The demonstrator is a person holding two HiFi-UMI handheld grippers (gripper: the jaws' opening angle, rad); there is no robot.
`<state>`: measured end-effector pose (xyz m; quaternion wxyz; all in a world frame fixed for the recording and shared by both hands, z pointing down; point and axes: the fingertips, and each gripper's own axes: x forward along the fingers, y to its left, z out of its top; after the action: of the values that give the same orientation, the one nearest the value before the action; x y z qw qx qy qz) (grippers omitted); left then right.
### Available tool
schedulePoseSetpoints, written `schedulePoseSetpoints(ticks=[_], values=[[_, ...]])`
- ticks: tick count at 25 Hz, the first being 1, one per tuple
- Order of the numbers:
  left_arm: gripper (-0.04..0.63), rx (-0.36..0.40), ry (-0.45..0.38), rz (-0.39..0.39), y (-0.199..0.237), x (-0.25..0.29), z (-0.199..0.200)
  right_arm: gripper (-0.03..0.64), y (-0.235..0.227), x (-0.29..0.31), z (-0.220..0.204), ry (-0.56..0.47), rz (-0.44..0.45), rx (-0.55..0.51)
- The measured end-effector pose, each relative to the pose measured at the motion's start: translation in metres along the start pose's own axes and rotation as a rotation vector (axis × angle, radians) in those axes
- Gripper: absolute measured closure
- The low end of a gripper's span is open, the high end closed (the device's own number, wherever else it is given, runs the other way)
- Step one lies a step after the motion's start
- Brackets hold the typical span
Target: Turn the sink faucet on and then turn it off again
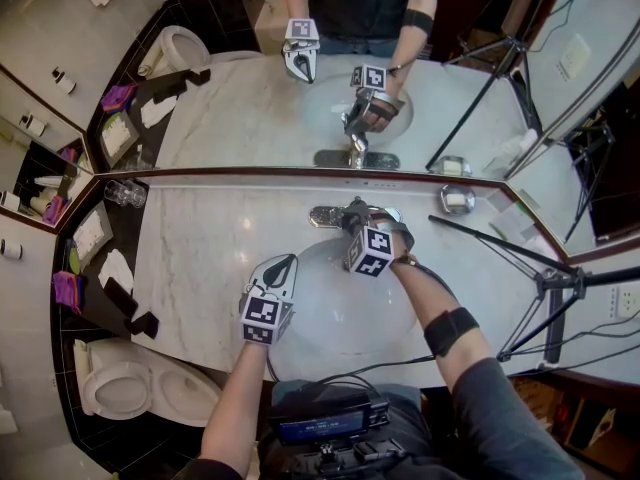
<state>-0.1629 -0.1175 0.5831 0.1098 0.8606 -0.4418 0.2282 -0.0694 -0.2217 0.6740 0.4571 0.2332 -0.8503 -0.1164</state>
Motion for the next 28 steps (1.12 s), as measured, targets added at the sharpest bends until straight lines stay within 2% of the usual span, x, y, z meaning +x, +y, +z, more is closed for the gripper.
schedulePoseSetpoints(ticks=[4, 6, 20, 28], values=[[0.595, -0.003, 0.000, -0.004, -0.001, 0.002, 0.000, 0.502, -0.016, -0.001, -0.004, -0.021, 0.037, 0.148], [0.595, -0.003, 0.001, -0.006, -0.001, 0.003, 0.000, 0.509, -0.021, -0.002, -0.006, -0.023, 0.055, 0.176], [0.595, 0.000, 0.004, -0.004, -0.002, 0.001, -0.002, 0.509, -0.020, -0.003, -0.006, -0.013, 0.049, 0.211], [0.595, -0.011, -0.001, -0.002, -0.006, 0.000, -0.003, 0.492, -0.019, -0.007, -0.012, 0.040, 0.037, 0.224]])
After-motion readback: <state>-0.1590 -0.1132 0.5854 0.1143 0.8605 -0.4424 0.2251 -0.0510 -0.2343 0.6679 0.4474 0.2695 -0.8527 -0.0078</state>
